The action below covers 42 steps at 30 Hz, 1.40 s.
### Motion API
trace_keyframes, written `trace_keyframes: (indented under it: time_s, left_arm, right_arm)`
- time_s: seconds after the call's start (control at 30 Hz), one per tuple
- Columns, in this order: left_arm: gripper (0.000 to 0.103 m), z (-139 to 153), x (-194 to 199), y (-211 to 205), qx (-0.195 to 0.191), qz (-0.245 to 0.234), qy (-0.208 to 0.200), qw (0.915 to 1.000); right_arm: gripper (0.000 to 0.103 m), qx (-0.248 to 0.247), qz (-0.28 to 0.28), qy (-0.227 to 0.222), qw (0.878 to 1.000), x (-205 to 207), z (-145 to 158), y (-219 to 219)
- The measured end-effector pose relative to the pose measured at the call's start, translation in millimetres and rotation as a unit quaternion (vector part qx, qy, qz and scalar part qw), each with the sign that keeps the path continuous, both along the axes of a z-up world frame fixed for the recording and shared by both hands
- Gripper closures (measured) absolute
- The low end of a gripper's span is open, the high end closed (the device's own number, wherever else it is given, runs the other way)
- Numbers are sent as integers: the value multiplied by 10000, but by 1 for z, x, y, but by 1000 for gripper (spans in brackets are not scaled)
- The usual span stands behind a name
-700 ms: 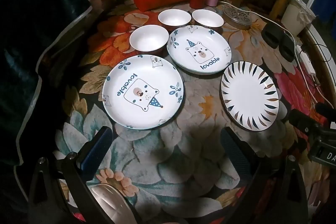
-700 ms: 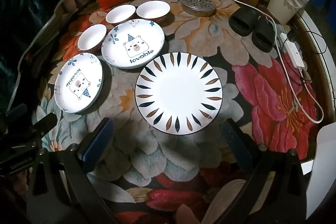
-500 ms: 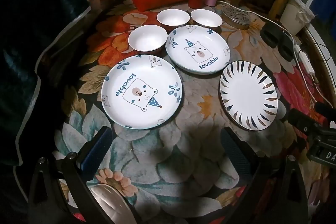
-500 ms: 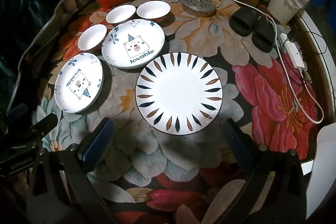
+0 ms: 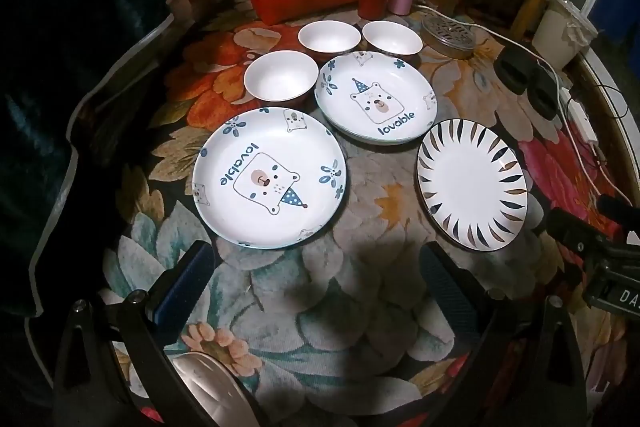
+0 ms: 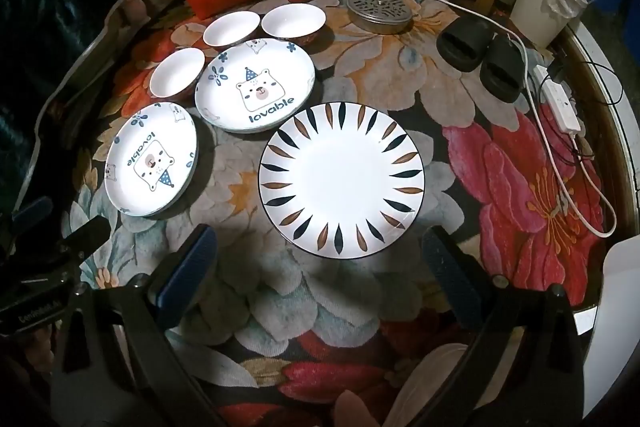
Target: Organize plates and bowls
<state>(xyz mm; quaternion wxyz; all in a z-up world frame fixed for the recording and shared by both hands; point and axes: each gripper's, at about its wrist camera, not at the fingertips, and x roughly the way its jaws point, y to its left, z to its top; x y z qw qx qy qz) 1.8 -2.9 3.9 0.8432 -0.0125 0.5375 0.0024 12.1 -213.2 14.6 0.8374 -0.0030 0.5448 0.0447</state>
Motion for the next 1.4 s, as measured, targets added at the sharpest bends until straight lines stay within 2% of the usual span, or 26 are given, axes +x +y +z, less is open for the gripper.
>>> trace_keyframes:
  time_s: [0.4,1.4]
  left_arm:
    - [1,13,-1,-1,68,-108,-373,9992]
    - [1,13,-2,-1,49,-114,-372,9992]
  right_arm:
    - [0,-27,28,-176,9998,0,6,0]
    - [0,-46,32,-200,9998,-1,5,-1]
